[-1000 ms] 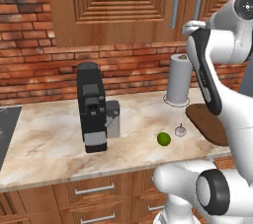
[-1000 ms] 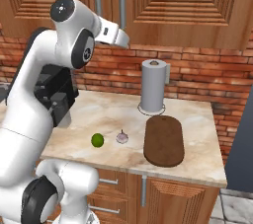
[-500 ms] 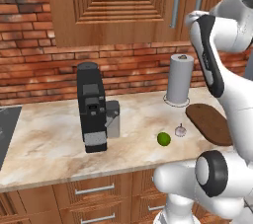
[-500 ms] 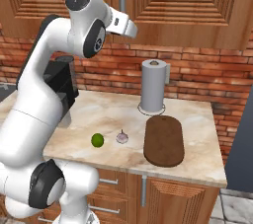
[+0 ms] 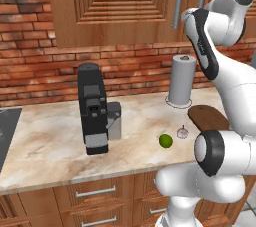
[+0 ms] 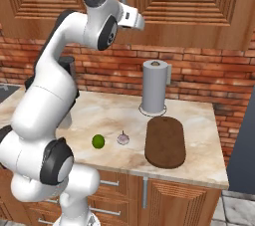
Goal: Open the cabinet. Place the bowl and condiment on the counter. Then place the lime and garlic on the cutting board.
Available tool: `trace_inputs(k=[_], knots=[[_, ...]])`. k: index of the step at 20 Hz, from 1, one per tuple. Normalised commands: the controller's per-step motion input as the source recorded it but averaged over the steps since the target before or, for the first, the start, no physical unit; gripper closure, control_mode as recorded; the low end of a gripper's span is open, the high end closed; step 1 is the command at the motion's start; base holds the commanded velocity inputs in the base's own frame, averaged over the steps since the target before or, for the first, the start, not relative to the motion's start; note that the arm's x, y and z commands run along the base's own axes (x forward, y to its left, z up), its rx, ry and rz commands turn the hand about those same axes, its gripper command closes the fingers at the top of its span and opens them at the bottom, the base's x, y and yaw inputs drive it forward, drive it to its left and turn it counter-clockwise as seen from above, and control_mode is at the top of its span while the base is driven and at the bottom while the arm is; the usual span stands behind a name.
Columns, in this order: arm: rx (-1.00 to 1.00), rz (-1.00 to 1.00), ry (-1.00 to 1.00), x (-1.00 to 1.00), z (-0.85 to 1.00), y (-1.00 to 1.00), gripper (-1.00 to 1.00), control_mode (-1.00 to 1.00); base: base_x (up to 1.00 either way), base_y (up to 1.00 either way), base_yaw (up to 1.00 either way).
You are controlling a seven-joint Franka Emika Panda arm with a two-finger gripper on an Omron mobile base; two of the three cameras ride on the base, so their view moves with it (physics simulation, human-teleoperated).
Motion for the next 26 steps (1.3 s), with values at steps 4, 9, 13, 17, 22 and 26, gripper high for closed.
trace_inputs(k=[4, 9, 13, 17, 22, 26], knots=[[-0.04, 0.0, -0.02, 0.36, -0.06, 0.0, 1.0, -1.0, 0.0, 0.0, 0.0], [0.0, 0.0, 0.0, 0.54, -0.22, -0.01, 1.0, -1.0, 0.0, 0.0, 0.0], [0.0, 0.04, 0.0, 0.3, -0.18, -0.12, 1.0, -1.0, 0.0, 0.0, 0.0], [0.0, 0.02, 0.0, 0.04, -0.06, -0.05, 1.0, -1.0, 0.0, 0.0, 0.0], [0.0, -0.01, 0.0, -0.31, 0.0, -0.23, 1.0, -1.0, 0.0, 0.0, 0.0], [0.02, -0.05, -0.05, -0.98, 0.0, -0.5, 1.0, -1.0, 0.0, 0.0, 0.0]])
